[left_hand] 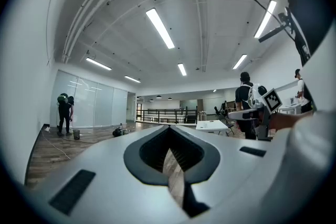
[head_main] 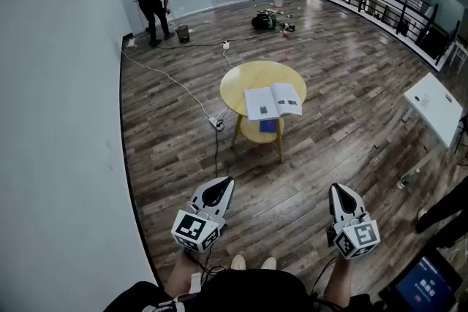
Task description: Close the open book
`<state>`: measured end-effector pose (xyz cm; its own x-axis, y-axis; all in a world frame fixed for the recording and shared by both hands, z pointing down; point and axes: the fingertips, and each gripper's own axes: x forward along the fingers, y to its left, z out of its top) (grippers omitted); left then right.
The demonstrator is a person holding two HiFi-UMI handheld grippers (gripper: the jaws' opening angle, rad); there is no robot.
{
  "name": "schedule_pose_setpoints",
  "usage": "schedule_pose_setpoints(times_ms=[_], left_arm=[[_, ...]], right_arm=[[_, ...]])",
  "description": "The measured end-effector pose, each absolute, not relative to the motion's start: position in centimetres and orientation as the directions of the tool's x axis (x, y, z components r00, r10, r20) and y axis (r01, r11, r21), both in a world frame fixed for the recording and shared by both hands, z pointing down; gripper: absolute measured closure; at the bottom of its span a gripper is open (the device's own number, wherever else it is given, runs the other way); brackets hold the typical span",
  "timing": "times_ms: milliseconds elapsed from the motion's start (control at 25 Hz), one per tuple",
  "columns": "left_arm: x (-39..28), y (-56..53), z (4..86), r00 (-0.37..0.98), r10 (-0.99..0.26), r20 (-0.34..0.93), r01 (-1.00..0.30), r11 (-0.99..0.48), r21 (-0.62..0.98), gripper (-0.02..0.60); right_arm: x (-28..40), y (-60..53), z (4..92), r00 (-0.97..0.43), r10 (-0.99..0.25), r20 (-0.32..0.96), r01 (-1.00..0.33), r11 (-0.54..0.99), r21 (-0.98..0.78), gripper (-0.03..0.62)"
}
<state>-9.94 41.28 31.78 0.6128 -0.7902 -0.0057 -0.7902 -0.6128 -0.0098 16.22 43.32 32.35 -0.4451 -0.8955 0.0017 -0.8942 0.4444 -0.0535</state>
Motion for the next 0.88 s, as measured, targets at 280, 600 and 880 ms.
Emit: schedule_pose_setpoints(times_ms=[280, 600, 880], left_arm=[[-9.1, 40.7, 31.9, 0.615, -0.789, 0.001, -0.789, -0.615, -0.014, 0.583], [-7.4, 40.0, 32.2, 0.603, -0.798, 0.008, -0.797, -0.603, -0.020, 0.583], [-4.4, 39.5, 32.7, 0.596, -0.802, 0.022, -0.802, -0.597, -0.031, 0.583]], right_arm=[[17.0, 42.8, 32.6, -0.445, -0.895, -0.004, -0.894, 0.445, -0.059, 0.592], [18.5, 41.7, 33.0, -0.463, -0.886, -0.008, -0.884, 0.463, -0.065, 0.592], [19.9, 41.1, 33.3, -0.486, -0.874, 0.000, -0.870, 0.484, -0.092, 0.592]])
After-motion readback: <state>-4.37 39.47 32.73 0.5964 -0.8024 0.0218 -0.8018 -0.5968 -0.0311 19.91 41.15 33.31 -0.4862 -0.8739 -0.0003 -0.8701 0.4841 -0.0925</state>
